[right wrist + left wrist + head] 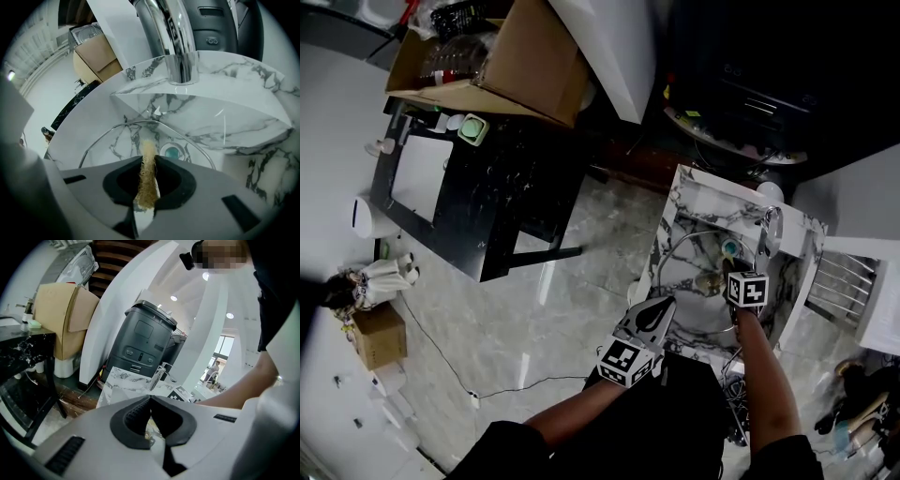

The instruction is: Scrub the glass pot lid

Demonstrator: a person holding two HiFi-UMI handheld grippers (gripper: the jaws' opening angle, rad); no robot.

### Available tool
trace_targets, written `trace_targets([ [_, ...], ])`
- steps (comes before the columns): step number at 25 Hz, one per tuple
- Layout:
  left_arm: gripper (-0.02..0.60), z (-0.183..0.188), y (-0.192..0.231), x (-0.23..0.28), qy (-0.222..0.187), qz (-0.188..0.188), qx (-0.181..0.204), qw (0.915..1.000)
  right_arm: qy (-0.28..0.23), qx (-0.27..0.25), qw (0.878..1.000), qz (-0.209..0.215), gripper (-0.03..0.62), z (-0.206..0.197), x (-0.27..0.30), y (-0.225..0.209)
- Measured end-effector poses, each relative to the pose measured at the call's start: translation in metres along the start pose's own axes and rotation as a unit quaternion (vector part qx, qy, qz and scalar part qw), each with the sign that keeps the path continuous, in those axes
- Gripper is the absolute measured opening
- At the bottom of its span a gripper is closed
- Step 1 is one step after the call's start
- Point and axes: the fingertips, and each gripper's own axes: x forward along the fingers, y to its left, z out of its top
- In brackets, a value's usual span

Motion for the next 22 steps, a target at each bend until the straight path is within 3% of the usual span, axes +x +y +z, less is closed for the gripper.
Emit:
trace_targets([
  [22, 0.017, -0.006, -0.016, -0.011, 0.002, -0.012, 0.013, 0.9998, 0.013, 0.006, 1.000, -0.028, 0.057, -0.034, -0.022, -0.020],
])
